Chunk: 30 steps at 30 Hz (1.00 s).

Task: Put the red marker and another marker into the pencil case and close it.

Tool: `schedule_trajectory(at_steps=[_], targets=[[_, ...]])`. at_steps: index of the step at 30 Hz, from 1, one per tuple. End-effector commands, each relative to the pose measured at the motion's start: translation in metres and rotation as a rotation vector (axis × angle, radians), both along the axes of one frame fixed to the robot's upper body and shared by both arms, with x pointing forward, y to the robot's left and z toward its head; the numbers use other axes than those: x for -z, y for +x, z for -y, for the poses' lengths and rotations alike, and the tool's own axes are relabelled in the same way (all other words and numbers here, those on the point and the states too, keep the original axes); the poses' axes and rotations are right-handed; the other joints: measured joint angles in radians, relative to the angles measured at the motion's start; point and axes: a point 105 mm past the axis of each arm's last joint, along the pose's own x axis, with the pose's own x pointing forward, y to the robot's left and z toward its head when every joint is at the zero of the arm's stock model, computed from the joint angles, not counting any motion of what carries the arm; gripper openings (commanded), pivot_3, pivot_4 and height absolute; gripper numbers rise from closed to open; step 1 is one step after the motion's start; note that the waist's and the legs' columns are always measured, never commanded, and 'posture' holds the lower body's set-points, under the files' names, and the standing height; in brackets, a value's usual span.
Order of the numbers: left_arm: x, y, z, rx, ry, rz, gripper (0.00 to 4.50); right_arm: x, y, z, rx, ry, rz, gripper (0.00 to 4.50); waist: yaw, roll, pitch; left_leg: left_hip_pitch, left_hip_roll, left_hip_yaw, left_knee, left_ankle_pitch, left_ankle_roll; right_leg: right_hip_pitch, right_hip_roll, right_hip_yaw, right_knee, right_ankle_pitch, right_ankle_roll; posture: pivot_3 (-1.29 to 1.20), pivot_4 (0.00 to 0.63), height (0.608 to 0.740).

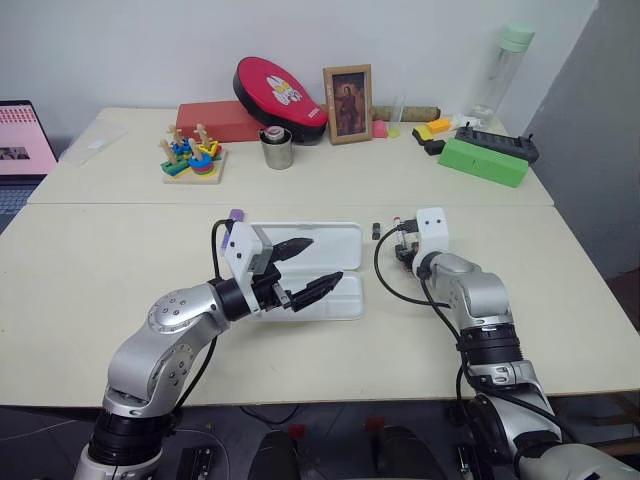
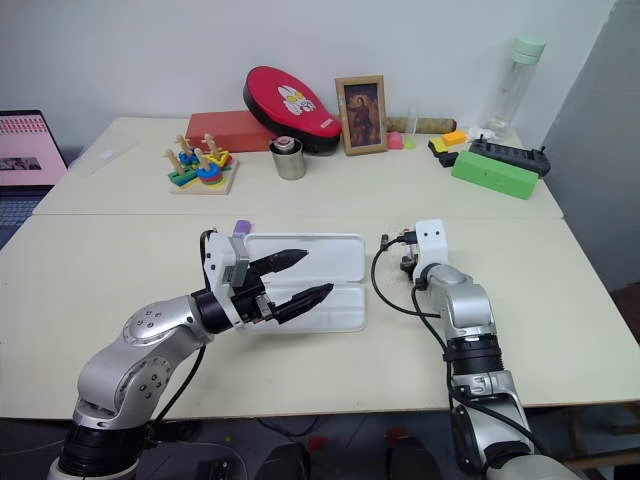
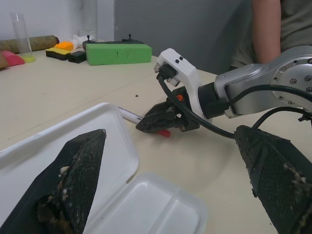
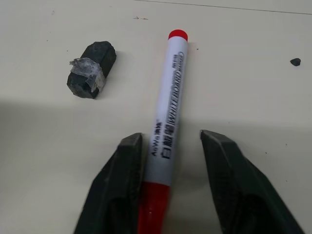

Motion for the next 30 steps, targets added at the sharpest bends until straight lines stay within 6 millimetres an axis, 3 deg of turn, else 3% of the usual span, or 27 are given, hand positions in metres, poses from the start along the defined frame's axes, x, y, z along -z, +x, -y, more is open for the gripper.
schedule_trajectory(at_steps=[1,3,9,15,18,21,25,30], targets=[[-0.013,-0.004,0.006,0.02,-0.008,0.07,4.5,-0.001,0.002,0.008,0.036,-0.002,0.004,0.83,0.0,0.0,0.0,0.0,0.0,0.0,0.0,0.0,0.0,0.0,0.0,0.0,0.0,0.0,0.0,0.0,0.15,0.74],[-0.013,-0.004,0.006,0.021,-0.009,0.071,4.5,-0.001,0.002,0.009,0.04,-0.001,0.006,0.31,0.0,0.0,0.0,0.0,0.0,0.0,0.0,0.0,0.0,0.0,0.0,0.0,0.0,0.0,0.0,0.0,0.15,0.74],[-0.012,-0.001,0.006,0.019,0.0,0.069,4.5,-0.012,0.003,0.018,0.039,-0.021,0.055,0.26,0.003,0.0,0.0,0.0,0.0,0.0,0.0,0.0,0.0,0.0,0.0,0.0,0.0,0.0,0.0,0.0,0.15,0.74],[-0.013,-0.003,-0.006,-0.028,0.002,0.065,4.5,-0.079,0.014,0.021,-0.041,-0.022,0.279,0.26,0.002,0.002,0.002,-0.001,0.0,0.0,-0.001,0.0,0.0,-0.001,0.0,0.0,-0.001,0.0,0.0,0.0,0.15,0.74],[-0.012,-0.01,-0.014,-0.06,0.008,0.053,4.5,-0.124,0.007,-0.004,-0.242,-0.001,0.433,0.26,-0.009,0.003,0.002,-0.001,0.0,0.0,-0.001,0.0,0.0,-0.002,0.0,0.001,-0.001,0.0,0.0,0.0,0.15,0.74],[-0.01,-0.018,-0.029,-0.124,0.025,0.042,4.5,-0.142,-0.024,-0.049,-0.594,-0.009,0.489,0.26,-0.013,0.003,0.002,-0.001,0.0,0.0,-0.002,0.0,0.0,-0.002,0.0,0.001,-0.001,0.0,0.0,0.0,0.15,0.74],[-0.002,-0.03,-0.052,-0.223,0.041,0.002,4.5,-0.142,-0.062,-0.087,-0.906,-0.039,0.494,0.26,-0.011,0.003,0.002,0.0,0.0,0.0,-0.003,-0.001,0.002,-0.002,0.0,0.0,-0.002,-0.001,-0.002,0.0,0.15,0.74],[0.015,-0.051,-0.079,-0.336,0.072,-0.072,4.5,-0.116,-0.093,-0.123,-1.151,-0.104,0.414,0.26,-0.006,0.002,0.001,-0.001,0.0,0.0,-0.001,-0.001,0.002,-0.001,-0.001,0.0,-0.001,-0.001,-0.002,0.0,0.15,0.74]])
